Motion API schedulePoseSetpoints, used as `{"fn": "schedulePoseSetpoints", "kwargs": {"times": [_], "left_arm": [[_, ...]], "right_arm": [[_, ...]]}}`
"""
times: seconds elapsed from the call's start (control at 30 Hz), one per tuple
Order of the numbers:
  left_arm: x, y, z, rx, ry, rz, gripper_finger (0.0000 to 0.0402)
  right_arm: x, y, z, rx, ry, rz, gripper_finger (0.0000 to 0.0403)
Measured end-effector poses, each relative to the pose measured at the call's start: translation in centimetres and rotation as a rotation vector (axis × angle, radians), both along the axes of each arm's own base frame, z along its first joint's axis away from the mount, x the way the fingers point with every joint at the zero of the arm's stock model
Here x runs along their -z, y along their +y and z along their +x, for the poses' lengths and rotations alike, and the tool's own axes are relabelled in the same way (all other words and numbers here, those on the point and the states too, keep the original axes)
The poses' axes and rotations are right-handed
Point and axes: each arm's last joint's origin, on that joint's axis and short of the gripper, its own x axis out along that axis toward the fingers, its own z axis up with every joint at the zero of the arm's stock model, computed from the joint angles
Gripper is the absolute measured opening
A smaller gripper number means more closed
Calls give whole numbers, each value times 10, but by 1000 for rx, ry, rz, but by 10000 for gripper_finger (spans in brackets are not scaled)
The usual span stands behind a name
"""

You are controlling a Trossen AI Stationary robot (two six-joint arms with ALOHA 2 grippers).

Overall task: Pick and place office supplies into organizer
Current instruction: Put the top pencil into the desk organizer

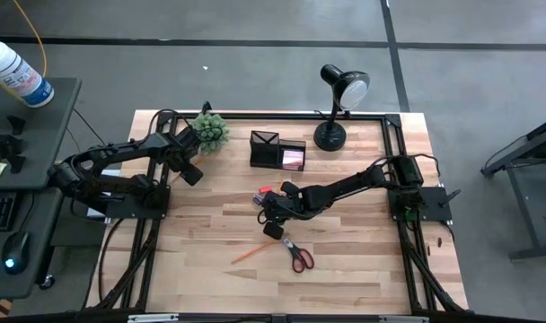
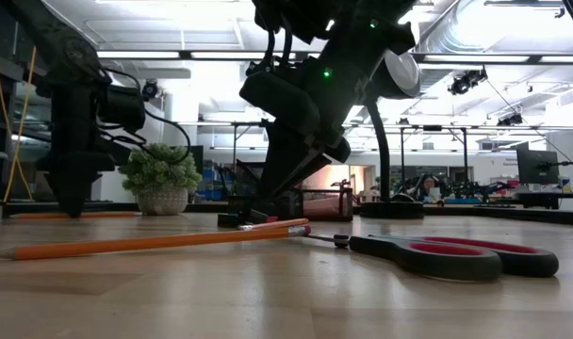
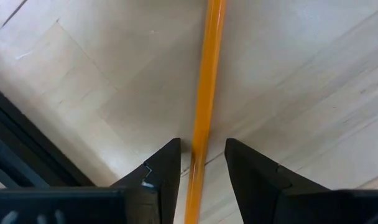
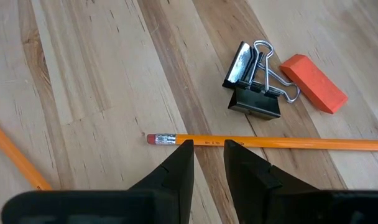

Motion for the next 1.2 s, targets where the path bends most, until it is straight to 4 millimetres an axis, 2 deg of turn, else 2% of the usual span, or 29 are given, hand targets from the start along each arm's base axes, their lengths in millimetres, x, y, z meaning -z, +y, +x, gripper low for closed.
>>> {"fn": "schedulePoseSetpoints", "kwargs": {"times": [0.13,0.37,0.53,0.7,0.93,1.2], "left_arm": [[0,0,0,0,-3,-3,94],[0,0,1,3,-16,-10,10],[-1,-1,0,6,-25,-13,21],[-4,-3,0,39,-67,-15,5],[-11,-8,1,71,-190,-48,3],[-17,-20,13,185,-256,-48,2]], "right_arm": [[0,0,0,1,-2,-1,83],[0,0,0,1,-3,-2,83],[0,0,0,2,-3,-2,83],[0,0,0,6,-4,-9,83],[0,0,0,10,-5,-16,83],[0,-1,0,-4,-2,-26,83]]}}
